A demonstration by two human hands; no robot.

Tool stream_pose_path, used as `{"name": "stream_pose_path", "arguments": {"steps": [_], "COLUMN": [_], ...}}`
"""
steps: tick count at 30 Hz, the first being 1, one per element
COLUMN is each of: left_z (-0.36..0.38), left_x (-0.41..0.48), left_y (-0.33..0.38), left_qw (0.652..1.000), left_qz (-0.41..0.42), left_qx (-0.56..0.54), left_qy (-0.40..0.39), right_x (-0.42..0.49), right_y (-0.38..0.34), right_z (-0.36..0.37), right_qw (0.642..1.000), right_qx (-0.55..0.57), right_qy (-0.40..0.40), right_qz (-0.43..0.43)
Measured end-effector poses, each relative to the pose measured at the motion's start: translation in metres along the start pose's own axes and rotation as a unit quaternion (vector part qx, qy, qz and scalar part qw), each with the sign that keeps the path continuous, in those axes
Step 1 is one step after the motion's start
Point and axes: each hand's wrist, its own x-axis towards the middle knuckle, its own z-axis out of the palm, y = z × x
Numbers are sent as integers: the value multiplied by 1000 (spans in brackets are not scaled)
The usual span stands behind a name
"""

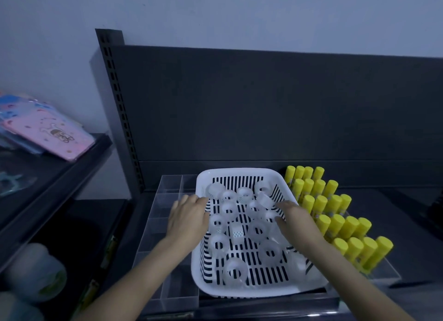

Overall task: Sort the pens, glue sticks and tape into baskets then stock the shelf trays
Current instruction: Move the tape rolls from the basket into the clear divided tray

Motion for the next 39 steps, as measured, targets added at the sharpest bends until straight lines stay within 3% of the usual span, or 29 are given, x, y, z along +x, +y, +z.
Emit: {"name": "stream_pose_path", "arguments": {"steps": [6, 11, 18, 22, 28, 34, 37, 39], "left_z": [11, 23, 44, 46, 53, 46, 37, 24], "left_x": [27, 54, 75, 73, 70, 72, 73, 74], "left_y": [11, 29, 40, 40, 50, 53, 48, 43], "left_qw": [992, 983, 955, 957, 960, 967, 974, 978], "left_qz": [58, 40, -14, -34, -114, -97, -79, -75], "left_qx": [-8, -14, -23, 7, -50, -36, -44, -80], "left_qy": [-109, -177, -296, -289, -252, -233, -206, -175], "right_x": [23, 47, 74, 95, 123, 132, 133, 138], "right_y": [-1, 16, 22, 11, -19, -22, -18, -13], "right_z": [3, 8, 6, 11, 23, 40, 43, 43], "right_qw": [997, 997, 994, 992, 982, 974, 982, 992], "right_qx": [3, -13, -40, -53, -109, -155, -109, -7], "right_qy": [-72, -76, -97, -92, -95, -110, -120, -108], "right_qz": [-16, 2, -35, -68, -124, -122, -98, -68]}}
